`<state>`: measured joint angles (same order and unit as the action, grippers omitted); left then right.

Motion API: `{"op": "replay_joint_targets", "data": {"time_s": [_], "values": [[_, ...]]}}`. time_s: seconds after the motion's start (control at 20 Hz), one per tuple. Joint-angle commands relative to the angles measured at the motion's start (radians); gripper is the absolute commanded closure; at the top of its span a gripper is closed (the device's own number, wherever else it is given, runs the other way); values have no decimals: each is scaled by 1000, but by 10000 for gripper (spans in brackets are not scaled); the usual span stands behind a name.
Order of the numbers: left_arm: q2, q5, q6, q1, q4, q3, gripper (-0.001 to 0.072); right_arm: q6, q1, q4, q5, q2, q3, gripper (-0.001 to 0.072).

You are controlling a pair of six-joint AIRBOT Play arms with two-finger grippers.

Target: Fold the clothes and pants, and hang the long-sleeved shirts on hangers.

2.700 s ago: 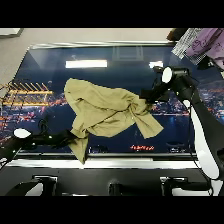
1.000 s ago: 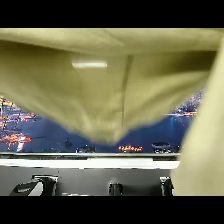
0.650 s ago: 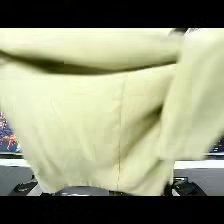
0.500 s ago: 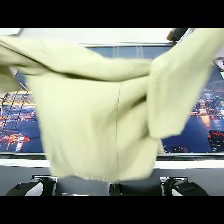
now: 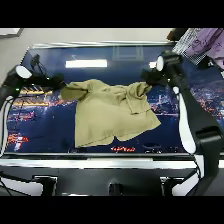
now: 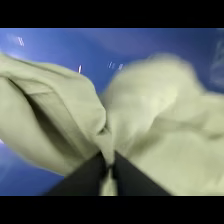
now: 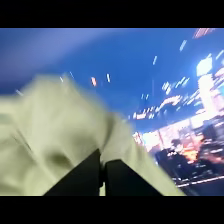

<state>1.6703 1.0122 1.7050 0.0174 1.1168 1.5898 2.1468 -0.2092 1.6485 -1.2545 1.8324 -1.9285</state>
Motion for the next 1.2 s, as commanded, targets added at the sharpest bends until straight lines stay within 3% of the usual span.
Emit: {"op": "replay_joint_targets", "data": {"time_s": [0.0, 0.05, 0.1, 0.15, 0.2, 0.3, 0.45, 0.55, 0.85, 1.15], "values": [[61, 24, -3, 10, -63, 3, 261, -162, 1, -39, -48, 78, -7, 492], [47, 54, -4, 27, -63, 11, 139, -257, 6, -31, -74, 56, -15, 401], [22, 90, -7, 51, -63, 16, 62, -345, 23, -23, -103, 25, -18, 300], [-9, 126, -27, 77, -62, 16, 12, -432, 46, -19, -135, -14, -18, 150], [-47, 173, -70, 107, -58, 10, 13, -460, 89, -42, -156, -54, -18, 50], [-136, 228, -135, 166, -52, -58, 13, -524, 201, -131, -196, -105, -11, 48], [-302, 224, -203, 232, -53, -307, 13, -643, 393, -443, -294, -114, 94, 33], [-396, 188, -208, 243, -53, -476, 14, -697, 479, -566, -299, -114, 229, 36], [-477, 129, -211, 242, -55, -671, 27, -817, 515, -636, -138, -107, 510, 36], [-473, 128, -210, 242, -52, -674, 27, -858, 487, -718, -123, -45, 606, 57]]}}
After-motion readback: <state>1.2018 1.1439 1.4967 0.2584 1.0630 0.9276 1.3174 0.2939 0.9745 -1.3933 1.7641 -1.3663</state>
